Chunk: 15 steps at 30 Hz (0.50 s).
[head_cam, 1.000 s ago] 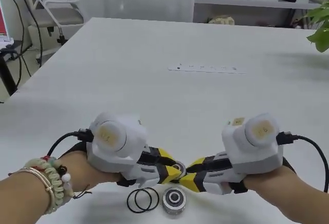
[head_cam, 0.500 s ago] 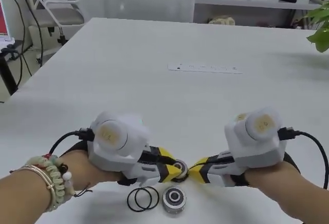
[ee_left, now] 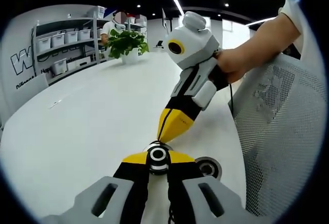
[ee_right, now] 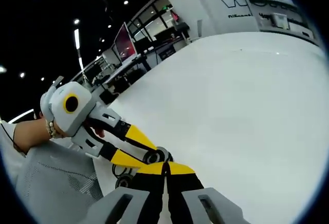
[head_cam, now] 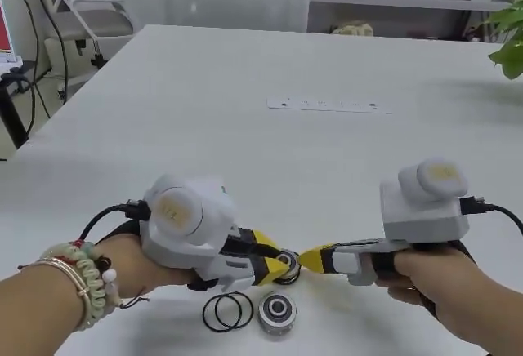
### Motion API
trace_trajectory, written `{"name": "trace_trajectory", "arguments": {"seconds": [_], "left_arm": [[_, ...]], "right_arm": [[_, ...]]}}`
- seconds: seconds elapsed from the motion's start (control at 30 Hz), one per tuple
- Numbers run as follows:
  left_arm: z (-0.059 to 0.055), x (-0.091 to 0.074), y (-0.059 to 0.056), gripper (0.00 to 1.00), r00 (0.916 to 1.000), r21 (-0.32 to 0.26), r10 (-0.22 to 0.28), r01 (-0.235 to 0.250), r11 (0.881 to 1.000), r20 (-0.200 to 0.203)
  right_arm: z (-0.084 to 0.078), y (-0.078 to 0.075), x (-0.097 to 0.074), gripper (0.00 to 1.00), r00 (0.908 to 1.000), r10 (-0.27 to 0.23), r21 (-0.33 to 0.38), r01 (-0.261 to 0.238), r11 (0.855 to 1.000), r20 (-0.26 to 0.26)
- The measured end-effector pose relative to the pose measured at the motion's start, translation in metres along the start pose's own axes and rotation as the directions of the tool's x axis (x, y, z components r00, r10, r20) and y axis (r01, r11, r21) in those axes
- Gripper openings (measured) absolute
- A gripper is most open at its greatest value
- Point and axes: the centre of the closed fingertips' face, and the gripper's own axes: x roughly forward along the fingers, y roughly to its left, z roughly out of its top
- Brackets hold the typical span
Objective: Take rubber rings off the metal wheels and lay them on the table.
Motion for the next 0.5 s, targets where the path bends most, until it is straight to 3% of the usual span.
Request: {"name": "trace_trajectory", "arguments": {"seconds": [0.23, 0.5], "left_arm": [[-0.0005, -0.0001, 0.0004, 0.07, 1.0000, -0.004, 0.001, -0.001, 1.000, 0.005], [-0.0005, 0.0001, 0.0004, 0.07, 1.0000, -0.007, 0.003, -0.003, 1.000, 0.007]], "right_arm": [[0.0019, 0.0021, 0.0001, 0.00, 0.9999, 0.011, 0.047, -0.011, 0.999, 0.009], [0.0035, 0.0075, 0.0008, 0.00, 0.9998, 0.020, 0.041, -0.020, 0.999, 0.008]]}}
